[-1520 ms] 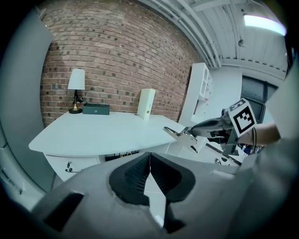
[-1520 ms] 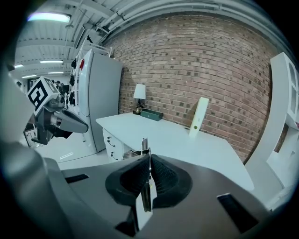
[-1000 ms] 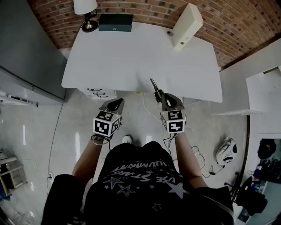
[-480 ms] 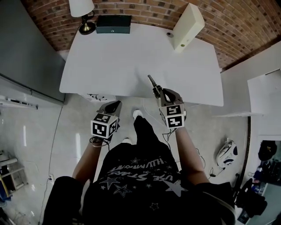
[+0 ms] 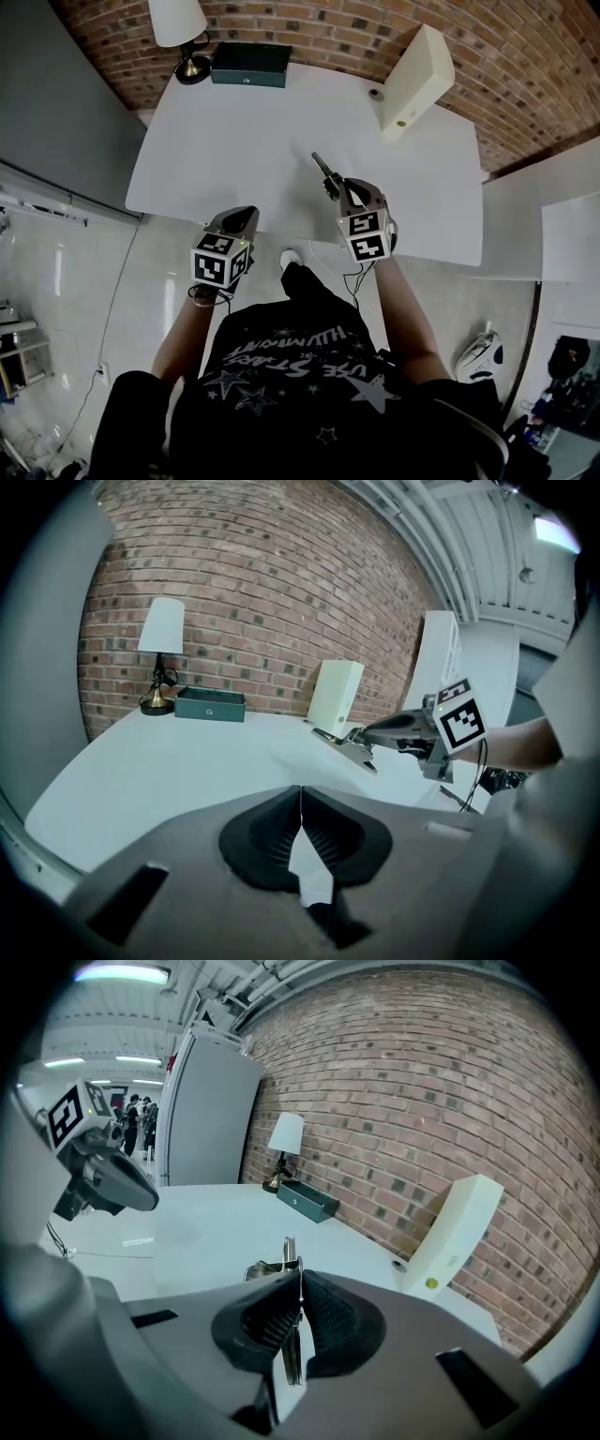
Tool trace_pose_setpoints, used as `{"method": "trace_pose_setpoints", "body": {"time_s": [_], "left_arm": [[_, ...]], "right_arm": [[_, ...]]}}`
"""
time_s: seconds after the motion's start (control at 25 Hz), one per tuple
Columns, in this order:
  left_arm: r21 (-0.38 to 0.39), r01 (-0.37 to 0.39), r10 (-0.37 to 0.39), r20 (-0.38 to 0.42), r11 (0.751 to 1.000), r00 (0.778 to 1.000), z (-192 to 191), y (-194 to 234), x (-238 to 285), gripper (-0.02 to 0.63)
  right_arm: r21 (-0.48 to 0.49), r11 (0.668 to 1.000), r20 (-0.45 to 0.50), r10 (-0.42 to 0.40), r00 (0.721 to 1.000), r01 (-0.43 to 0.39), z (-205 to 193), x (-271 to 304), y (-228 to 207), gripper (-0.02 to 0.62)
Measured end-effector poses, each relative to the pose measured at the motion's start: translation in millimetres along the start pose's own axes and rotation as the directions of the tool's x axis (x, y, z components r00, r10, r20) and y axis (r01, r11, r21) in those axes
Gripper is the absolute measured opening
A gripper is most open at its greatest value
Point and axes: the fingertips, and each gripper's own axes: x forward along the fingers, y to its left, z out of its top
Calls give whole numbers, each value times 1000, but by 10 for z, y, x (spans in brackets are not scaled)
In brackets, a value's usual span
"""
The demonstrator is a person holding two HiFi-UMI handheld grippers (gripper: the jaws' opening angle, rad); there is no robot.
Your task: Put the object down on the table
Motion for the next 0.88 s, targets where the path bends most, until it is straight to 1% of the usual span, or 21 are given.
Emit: {"method": "trace_pose_setpoints", "body": {"time_s": [0.2,0.36,0.56,0.68,0.76,0.88], "left_arm": [[-14,-30,30,2,999,1000,260,58,328,20],[-20,-52,52,-4,998,999,416,78,563,20],[-36,-85,85,-8,996,996,545,170,768,20],[-47,-107,106,-16,993,994,616,249,858,20],[-52,-117,116,-25,992,993,650,302,909,20],[-58,-125,123,-37,990,992,673,369,1001,20]], "right_arm": [[-146,988,-8,44,999,-45,100,345,-315,11],[-267,960,-25,81,996,-85,142,632,-524,11],[-410,902,-50,128,990,-138,161,996,-663,11],[-496,852,-60,157,986,-166,168,1188,-689,11],[-546,820,-66,163,985,-172,166,1306,-707,11],[-593,789,-64,154,986,-162,141,1456,-754,11]]}}
